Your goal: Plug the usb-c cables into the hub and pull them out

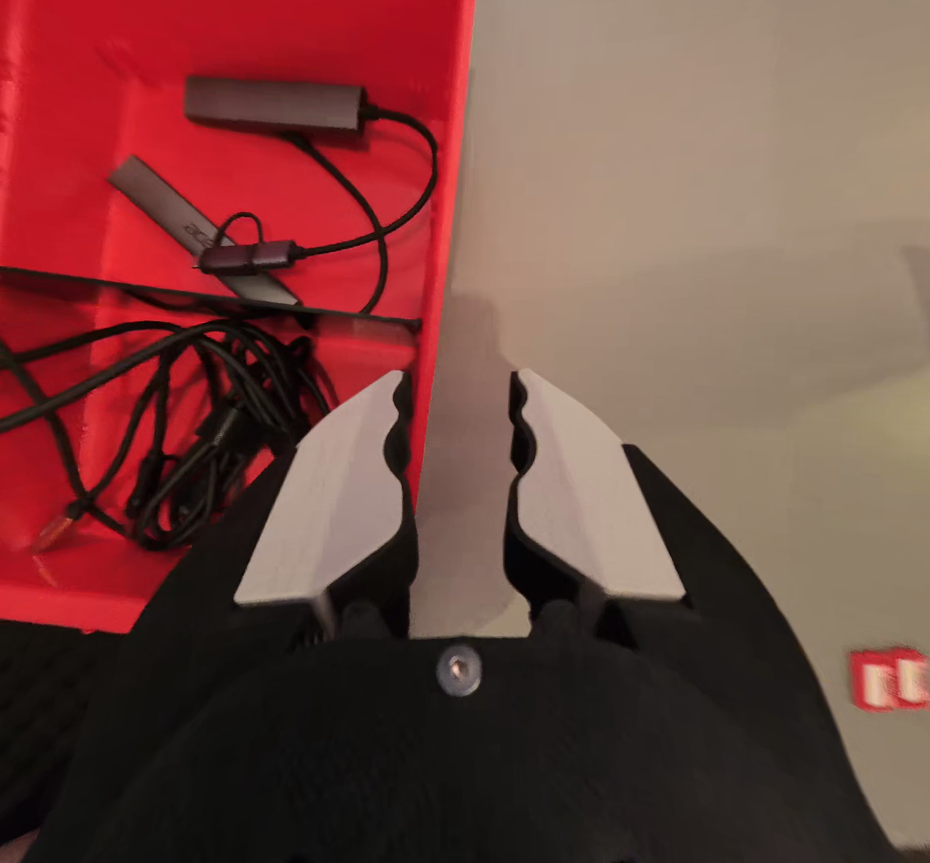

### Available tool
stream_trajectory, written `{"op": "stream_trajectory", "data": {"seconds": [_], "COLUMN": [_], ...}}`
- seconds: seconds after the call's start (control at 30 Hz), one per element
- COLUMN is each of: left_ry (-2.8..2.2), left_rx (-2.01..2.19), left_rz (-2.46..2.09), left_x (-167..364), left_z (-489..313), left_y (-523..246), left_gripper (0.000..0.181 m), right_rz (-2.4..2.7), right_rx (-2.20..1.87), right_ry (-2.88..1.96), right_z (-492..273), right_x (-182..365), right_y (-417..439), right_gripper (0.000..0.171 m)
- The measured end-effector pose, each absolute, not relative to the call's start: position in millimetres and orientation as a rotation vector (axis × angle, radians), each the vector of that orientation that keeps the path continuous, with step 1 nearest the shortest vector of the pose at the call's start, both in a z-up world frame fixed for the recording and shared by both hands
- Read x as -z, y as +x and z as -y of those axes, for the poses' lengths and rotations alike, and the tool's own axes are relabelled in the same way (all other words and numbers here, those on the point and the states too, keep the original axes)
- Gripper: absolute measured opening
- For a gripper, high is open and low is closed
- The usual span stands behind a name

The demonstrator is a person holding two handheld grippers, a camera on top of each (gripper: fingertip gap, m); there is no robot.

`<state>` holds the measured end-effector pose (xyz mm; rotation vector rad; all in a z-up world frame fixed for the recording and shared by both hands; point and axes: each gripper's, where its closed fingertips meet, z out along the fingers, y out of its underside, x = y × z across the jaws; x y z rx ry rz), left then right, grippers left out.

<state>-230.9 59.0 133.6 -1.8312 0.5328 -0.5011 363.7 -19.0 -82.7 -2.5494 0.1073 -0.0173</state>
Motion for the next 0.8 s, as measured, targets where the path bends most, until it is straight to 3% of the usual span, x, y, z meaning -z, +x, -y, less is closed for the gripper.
{"op": "stream_trajectory", "data": {"seconds": [0.03,0.07,0.23,0.33,0.5,0.7,0.8], "left_ry": [-1.885,-1.94,-2.192,-2.427,-2.725,-2.8,-2.88], "left_rx": [0.387,0.281,0.05,0.043,0.478,0.7,0.653], "left_rz": [-0.447,-0.36,0.089,0.239,0.283,0.217,0.159], "left_x": [-127,-119,-65,-10,63,89,102], "left_z": [-63,-64,-47,-24,-10,-26,-29], "left_y": [-261,-292,-424,-468,-453,-428,-422], "left_gripper": [0.073,0.072,0.076,0.07,0.062,0.049,0.027], "right_rz": [-0.129,-0.146,-0.101,-0.142,-0.114,0.0,0.015], "right_rx": [-0.057,-0.111,-0.252,-0.25,-0.226,-0.156,-0.174], "right_ry": [-2.545,-2.542,-2.654,-2.748,-2.784,-2.834,-2.866], "right_z": [18,16,14,21,25,17,8], "right_x": [83,85,110,119,120,119,119], "right_y": [360,357,340,339,333,315,296], "right_gripper": [0.031,0.024,0.023,0.01,0.008,0.009,0.008]}}
